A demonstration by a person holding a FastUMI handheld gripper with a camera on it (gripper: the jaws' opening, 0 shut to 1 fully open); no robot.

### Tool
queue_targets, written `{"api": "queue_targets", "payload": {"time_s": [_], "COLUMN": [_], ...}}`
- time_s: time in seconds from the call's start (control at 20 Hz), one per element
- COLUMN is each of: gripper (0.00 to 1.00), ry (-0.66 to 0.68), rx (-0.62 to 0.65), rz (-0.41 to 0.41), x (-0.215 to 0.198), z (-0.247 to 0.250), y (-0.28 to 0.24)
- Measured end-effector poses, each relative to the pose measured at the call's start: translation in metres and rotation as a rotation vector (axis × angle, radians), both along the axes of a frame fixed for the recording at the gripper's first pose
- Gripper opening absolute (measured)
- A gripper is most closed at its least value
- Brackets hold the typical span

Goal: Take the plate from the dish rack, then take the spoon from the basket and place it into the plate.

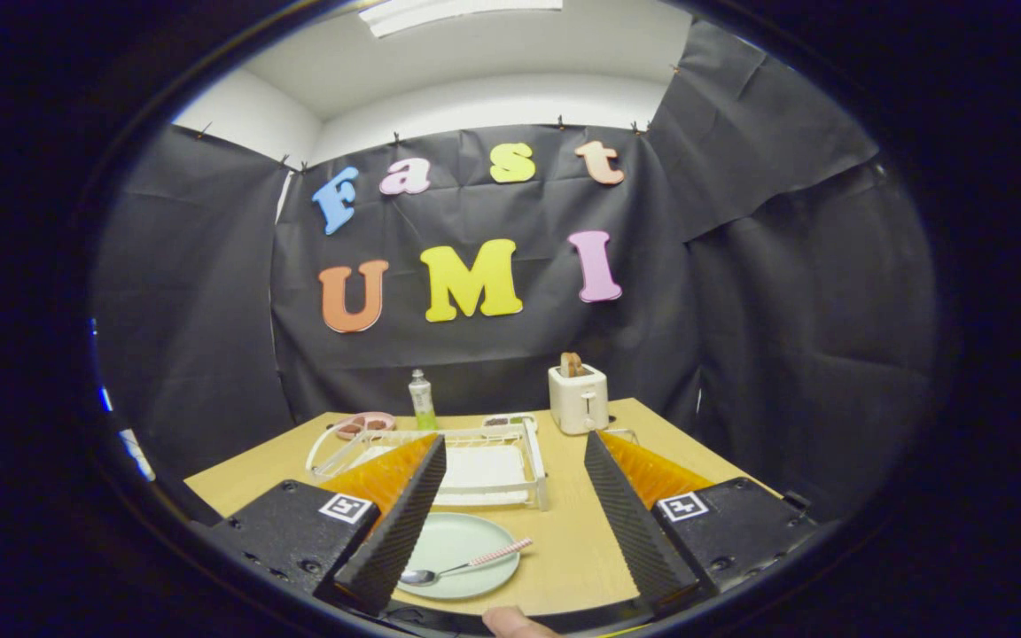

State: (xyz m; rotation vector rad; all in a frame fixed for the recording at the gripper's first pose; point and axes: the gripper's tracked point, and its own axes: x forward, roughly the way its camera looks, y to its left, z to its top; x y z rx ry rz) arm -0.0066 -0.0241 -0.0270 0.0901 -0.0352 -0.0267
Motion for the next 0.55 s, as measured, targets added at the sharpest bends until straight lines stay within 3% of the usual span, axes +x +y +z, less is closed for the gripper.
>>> {"api": "queue_targets", "payload": {"time_s": [0.55], "gripper": [1.00], "ry": [-0.036], "rx": [-0.003], "rz": [-0.003], "x": [-0.032], "z": [0.018], "y": [-0.002]}}
